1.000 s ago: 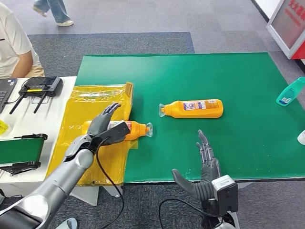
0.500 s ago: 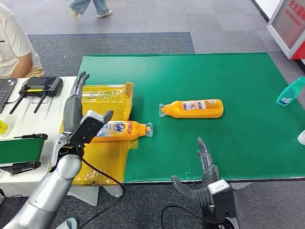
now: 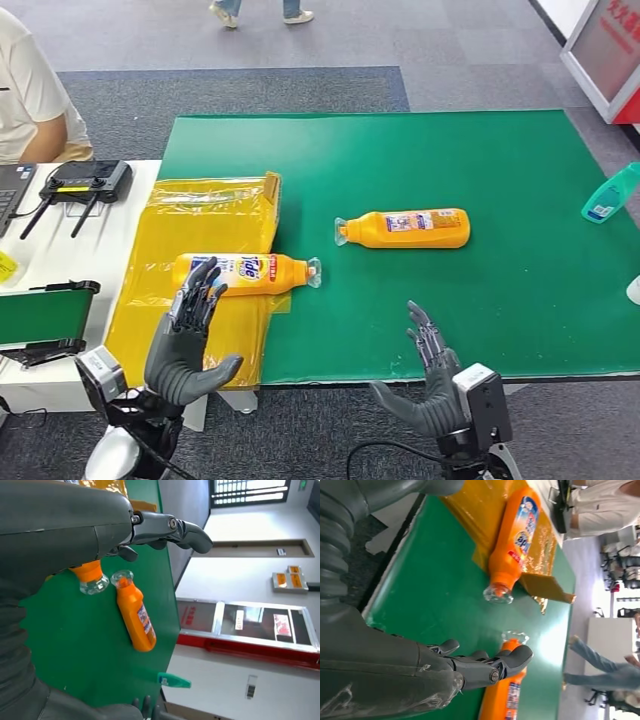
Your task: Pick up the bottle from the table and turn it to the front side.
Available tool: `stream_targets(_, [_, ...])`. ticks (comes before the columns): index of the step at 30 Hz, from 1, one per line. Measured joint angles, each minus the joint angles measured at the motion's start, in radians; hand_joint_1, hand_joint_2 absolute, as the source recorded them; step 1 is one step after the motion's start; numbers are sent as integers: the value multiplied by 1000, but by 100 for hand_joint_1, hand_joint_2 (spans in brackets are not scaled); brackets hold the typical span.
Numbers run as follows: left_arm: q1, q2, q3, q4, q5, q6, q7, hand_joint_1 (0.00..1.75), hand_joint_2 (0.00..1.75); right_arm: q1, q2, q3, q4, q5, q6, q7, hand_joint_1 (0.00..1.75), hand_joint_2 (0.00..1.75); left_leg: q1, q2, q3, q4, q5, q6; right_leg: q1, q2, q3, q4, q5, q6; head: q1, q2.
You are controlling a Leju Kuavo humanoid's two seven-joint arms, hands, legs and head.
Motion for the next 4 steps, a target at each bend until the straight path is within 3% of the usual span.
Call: stream_targets(4, [47, -3, 0, -46, -41, 36, 4, 0, 175, 11, 0, -24, 0, 3, -17, 34, 0, 175, 0, 0, 0, 0, 0, 0, 0, 0, 0, 0, 0, 0, 0, 0])
